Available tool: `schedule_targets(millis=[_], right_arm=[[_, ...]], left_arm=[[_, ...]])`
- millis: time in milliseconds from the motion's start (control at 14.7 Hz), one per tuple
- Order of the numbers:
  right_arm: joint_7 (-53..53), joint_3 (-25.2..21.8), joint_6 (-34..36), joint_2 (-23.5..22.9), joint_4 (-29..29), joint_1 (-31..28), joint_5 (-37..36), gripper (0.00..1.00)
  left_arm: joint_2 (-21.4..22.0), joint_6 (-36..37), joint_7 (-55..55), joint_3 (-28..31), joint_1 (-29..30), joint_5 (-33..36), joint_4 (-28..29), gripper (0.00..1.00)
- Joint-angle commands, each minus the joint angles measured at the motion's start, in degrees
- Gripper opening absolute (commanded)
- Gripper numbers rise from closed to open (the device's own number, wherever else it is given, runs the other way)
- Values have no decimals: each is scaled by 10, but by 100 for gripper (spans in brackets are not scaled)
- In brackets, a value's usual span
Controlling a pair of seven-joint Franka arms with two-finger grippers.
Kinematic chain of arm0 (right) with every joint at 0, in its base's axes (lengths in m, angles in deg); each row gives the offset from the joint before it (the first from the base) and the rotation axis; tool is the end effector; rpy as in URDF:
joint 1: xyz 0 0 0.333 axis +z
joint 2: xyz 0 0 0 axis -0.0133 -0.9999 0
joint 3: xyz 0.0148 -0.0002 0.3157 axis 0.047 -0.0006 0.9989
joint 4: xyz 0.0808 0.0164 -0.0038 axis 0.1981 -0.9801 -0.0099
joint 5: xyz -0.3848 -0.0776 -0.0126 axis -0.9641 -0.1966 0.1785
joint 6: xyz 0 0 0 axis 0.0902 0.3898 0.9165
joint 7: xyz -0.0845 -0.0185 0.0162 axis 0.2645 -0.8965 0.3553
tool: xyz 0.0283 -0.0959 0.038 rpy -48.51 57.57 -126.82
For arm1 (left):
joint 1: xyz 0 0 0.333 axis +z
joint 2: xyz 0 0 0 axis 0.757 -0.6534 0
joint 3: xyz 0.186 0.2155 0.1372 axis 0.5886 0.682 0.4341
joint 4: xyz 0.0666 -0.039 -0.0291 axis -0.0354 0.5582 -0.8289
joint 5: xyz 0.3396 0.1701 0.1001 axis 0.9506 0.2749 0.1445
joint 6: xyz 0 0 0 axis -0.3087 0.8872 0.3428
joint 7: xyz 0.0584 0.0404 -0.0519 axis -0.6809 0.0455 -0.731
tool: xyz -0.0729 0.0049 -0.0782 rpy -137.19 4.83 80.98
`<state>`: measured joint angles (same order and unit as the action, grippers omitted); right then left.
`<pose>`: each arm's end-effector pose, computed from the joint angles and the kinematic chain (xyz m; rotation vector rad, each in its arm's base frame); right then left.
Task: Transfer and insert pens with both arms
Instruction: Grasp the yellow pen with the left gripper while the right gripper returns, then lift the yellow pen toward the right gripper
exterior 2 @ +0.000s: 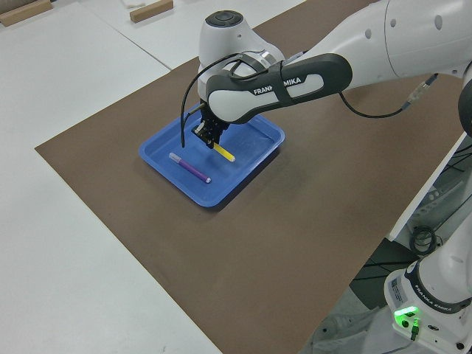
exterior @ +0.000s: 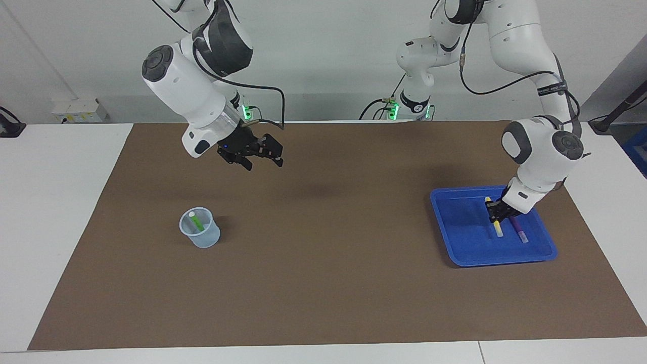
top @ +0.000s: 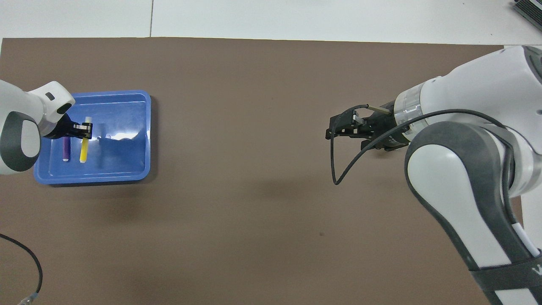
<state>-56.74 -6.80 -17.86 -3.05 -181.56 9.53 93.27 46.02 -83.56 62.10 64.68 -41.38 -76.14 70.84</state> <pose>0.5738 0.1764 0.5236 -2.7002 0.2852 0.1248 0.6254 0.0629 0.3487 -3.1353 0.1169 -0.0211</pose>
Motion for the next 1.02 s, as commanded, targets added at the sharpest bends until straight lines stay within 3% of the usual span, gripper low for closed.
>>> schedule_targets(millis=[0, 204, 340, 612, 883, 951], right_arm=[[24, 1, -8, 7, -8, -4, 28, 100], [68, 1, -17, 7, -8, 3, 52, 100], [85, 2, -28, 7, -10, 4, 53, 100], [115, 3, -39, 11, -15, 15, 75, 100], [189, 3, -100, 11, -27, 50, 76, 100], [212, 3, -121, 11, -30, 67, 76, 100]], left_arm=[[15, 27, 0, -3, -3, 2, -5, 0], [34, 110, -26, -2, -10, -102, -5, 0], [44, 160, -58, -5, -14, -125, -7, 0], [64, 256, -214, -6, -46, -232, -5, 0], [74, 250, -463, -6, -114, -265, 4, 0], [74, 243, -526, -6, -121, -301, 2, 0]])
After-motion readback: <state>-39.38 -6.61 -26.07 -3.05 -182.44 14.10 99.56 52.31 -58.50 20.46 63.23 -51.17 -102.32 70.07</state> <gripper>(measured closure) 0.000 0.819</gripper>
